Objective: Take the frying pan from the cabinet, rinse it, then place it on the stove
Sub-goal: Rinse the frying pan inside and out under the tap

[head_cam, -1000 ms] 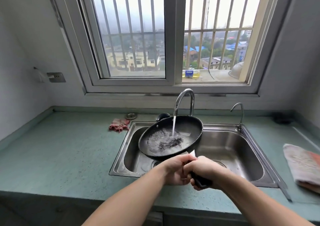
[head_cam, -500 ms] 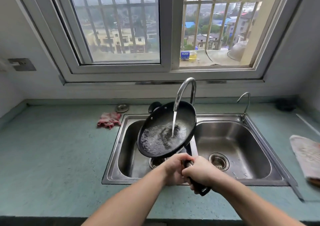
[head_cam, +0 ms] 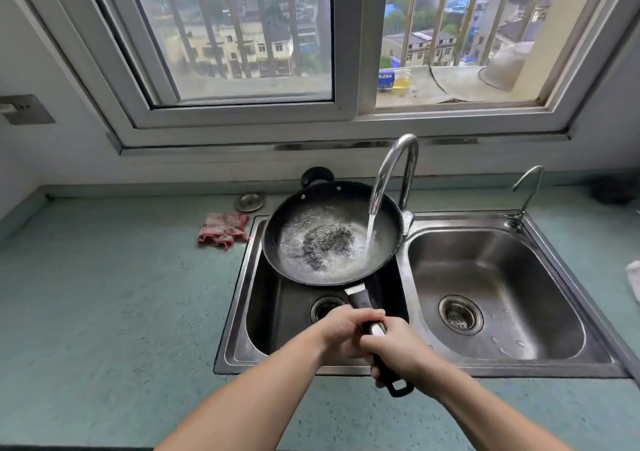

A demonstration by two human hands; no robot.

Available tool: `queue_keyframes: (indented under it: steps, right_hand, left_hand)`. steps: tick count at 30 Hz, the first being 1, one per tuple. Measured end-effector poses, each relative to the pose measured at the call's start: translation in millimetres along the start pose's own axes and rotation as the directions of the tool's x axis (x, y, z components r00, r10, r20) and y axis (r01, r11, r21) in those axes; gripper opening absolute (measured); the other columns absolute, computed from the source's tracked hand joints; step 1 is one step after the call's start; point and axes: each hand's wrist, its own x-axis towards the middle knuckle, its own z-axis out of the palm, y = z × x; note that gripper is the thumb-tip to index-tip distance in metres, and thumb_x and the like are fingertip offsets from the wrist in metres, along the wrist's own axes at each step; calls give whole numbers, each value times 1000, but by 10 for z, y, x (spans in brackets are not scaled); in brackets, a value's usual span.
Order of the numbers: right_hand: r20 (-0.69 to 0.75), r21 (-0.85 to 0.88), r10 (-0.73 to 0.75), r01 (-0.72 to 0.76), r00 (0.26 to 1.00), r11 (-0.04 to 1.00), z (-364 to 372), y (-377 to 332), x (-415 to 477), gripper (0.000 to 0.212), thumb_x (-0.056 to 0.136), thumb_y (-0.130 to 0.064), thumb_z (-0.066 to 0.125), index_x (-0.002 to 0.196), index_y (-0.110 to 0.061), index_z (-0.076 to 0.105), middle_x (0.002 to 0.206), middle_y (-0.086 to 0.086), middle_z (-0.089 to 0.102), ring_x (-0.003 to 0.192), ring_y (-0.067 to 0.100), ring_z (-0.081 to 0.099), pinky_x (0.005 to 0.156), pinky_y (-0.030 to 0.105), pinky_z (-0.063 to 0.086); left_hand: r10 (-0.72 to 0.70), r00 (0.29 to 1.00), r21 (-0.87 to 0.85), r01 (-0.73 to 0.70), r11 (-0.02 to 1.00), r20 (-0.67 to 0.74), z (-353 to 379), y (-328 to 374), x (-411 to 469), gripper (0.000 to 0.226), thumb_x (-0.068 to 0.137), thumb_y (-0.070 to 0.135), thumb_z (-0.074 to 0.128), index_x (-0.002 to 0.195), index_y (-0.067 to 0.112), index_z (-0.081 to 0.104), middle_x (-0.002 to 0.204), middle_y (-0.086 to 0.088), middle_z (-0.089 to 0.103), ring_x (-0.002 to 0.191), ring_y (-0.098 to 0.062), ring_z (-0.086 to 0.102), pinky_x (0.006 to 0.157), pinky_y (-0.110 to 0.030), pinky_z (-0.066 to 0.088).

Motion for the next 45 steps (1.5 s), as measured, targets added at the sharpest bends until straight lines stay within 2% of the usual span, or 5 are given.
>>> queue_keyframes:
  steps: [11,17,30,39,45]
  right_hand:
    - [62,123,33,-40,998,992,116,-34,73,17,81,4,47,65,-1,50,42,6,48,31,15,47,37,22,43]
    - [93,221,63,-82,994,972,178,32,15,16,82,4,46,67,-2,47,46,7,47,33,15,45,38,20,40]
    - [173,339,36,-94,984,936,234,188,-32,14,82,3,47,70,-6,49,51,7,48,39,14,46,40,22,41]
    - [274,510,-6,-140,962,849,311,214,-60,20,90,-4,46,71,-9,49,51,0,42,38,8,42,38,19,36]
    - [316,575,36,-221,948,788,327,212,-33,24,93,-9,45,70,-13,48,49,-3,39,36,5,40,38,17,34]
  left_hand:
    - [-27,994,9,28,1000,-105,-25,7,-135,27,89,27,53,72,8,60,56,-6,56,42,-24,51,42,-25,43]
    - [-27,989,37,32,999,-146,43,-37,-268,29,95,21,47,71,8,57,50,-3,54,36,-19,47,39,-21,39]
    - [-35,969,50,48,998,-244,97,-166,-347,22,93,24,54,77,9,57,61,-8,50,33,-21,44,38,-19,39]
    - [44,916,119,4,993,-398,155,-128,-442,28,91,14,57,65,9,50,37,-1,40,26,-12,33,33,-15,34]
    - [66,877,218,45,975,-476,155,-48,-404,16,83,13,62,69,11,55,38,2,44,27,-10,36,37,-14,37]
